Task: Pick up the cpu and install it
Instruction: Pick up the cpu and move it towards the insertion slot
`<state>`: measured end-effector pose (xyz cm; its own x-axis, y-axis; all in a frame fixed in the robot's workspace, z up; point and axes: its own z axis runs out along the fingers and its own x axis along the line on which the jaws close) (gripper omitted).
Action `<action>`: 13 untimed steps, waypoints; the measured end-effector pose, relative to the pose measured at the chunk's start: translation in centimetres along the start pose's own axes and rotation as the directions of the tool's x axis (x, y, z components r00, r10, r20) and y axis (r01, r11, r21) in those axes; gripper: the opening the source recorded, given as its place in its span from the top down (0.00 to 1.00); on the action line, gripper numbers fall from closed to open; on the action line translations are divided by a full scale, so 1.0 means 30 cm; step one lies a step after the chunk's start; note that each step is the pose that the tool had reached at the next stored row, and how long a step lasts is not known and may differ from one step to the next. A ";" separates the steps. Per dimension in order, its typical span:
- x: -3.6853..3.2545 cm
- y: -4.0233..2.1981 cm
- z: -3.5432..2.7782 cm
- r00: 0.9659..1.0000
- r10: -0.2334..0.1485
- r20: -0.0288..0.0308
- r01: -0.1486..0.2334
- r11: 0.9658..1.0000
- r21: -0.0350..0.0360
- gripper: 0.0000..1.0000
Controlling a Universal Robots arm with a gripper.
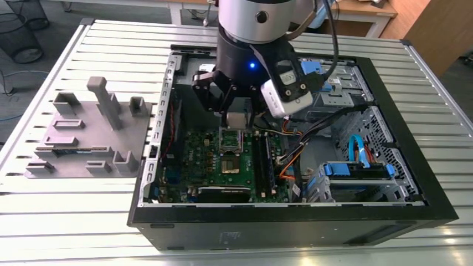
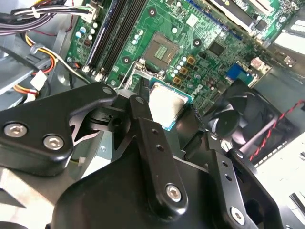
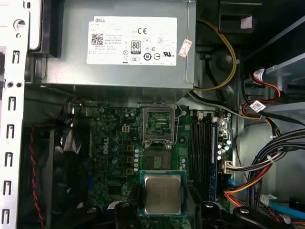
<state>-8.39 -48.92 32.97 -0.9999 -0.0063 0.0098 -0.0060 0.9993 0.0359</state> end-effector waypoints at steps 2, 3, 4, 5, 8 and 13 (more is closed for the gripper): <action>-0.002 -0.004 0.010 1.000 0.002 0.000 -0.002 1.000 0.000 0.53; -0.002 -0.006 0.014 1.000 0.004 0.000 -0.004 1.000 0.000 0.53; -0.003 -0.008 0.019 1.000 0.005 0.000 -0.005 1.000 0.000 0.53; -0.005 -0.010 0.024 1.000 0.006 0.000 -0.006 1.000 0.000 0.53; -0.008 -0.017 0.040 1.000 0.009 0.000 -0.009 1.000 0.000 0.53; -0.014 -0.027 0.071 1.000 0.014 0.001 -0.014 1.000 0.000 0.53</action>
<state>-7.98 -49.64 30.82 -0.9999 0.0075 0.0098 0.0078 0.9993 0.0360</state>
